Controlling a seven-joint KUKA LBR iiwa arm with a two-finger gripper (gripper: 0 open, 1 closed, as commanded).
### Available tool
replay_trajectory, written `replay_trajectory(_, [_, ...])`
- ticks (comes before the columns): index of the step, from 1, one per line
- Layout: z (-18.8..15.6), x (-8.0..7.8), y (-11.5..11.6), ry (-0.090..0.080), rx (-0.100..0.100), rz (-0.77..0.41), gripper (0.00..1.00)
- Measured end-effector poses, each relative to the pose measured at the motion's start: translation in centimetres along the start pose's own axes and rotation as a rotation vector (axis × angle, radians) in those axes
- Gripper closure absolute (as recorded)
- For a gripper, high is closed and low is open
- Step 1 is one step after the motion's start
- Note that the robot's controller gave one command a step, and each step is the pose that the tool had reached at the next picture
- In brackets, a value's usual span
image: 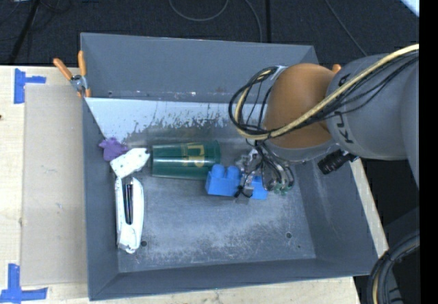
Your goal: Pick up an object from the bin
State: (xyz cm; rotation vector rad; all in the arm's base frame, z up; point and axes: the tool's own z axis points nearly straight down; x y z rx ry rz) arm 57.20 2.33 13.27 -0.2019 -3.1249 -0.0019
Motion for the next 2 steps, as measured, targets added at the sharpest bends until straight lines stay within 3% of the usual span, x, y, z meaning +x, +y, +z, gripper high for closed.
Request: replay_trajectory(2, [-2.8,-0.2,0.0,-0.006,-0.001,0.0,1.0])
